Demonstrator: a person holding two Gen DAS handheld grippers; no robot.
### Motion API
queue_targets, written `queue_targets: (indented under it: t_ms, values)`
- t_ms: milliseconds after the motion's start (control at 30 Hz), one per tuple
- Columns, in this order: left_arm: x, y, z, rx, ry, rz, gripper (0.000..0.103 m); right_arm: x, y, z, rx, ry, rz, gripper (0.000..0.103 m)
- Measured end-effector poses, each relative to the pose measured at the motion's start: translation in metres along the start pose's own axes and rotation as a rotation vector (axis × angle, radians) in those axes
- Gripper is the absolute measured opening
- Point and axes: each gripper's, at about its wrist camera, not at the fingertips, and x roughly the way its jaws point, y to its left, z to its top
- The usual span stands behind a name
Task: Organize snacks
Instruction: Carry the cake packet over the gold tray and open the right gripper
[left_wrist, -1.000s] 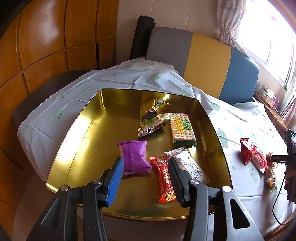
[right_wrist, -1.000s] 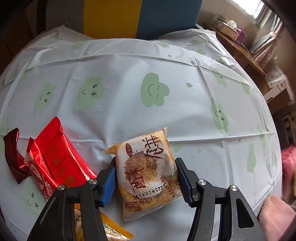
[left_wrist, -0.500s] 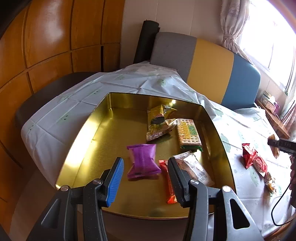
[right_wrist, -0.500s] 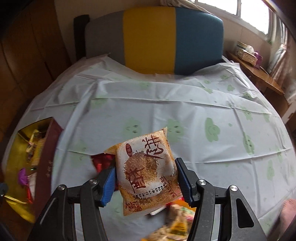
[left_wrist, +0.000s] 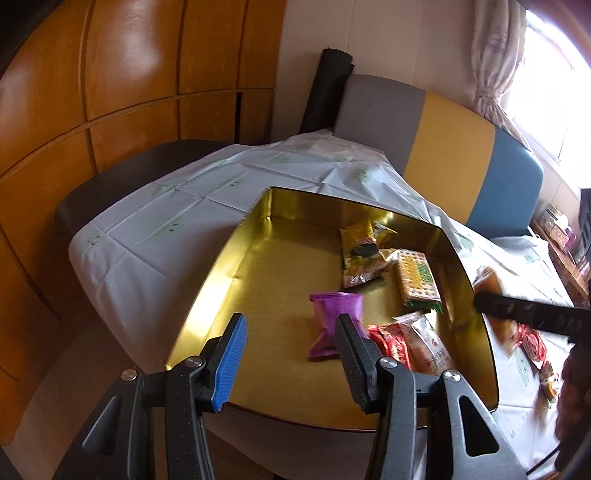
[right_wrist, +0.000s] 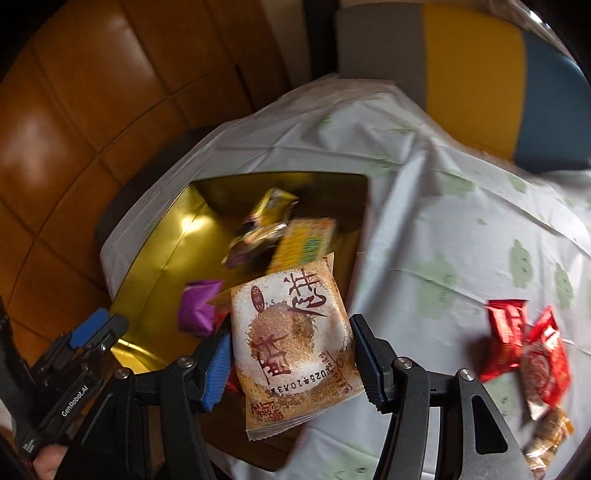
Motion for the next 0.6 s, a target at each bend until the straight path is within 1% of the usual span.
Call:
queue_targets:
  t_ms: [100,233,333,433,600]
  values:
    - [-0.004,0.009,-0.001,-0.017,-0.006,0.015,0.050,0.006,0.015,-0.003,-0.032,0.008,0.012,0.060]
    - [-0.009,0.020,-0.001,-0.033,-0.018,0.039,0.050,0.006,0.020,-0.004,-0.025,0.001,0.050,0.060]
    - [-0.008,0.026,-0.002,-0.048,-0.017,0.049,0.050,0.019,0.027,-0.005,-0.047,0.040,0.061,0.060]
    - [-0.004,0.028,-0.003,-0.055,-0.006,0.046,0.050,0.035,0.035,-0.009,-0.068,0.081,0.057,0.061]
    - [0.001,0.026,-0.006,-0.044,0.013,0.042,0.050,0.047,0.041,-0.018,-0.092,0.096,0.025,0.062]
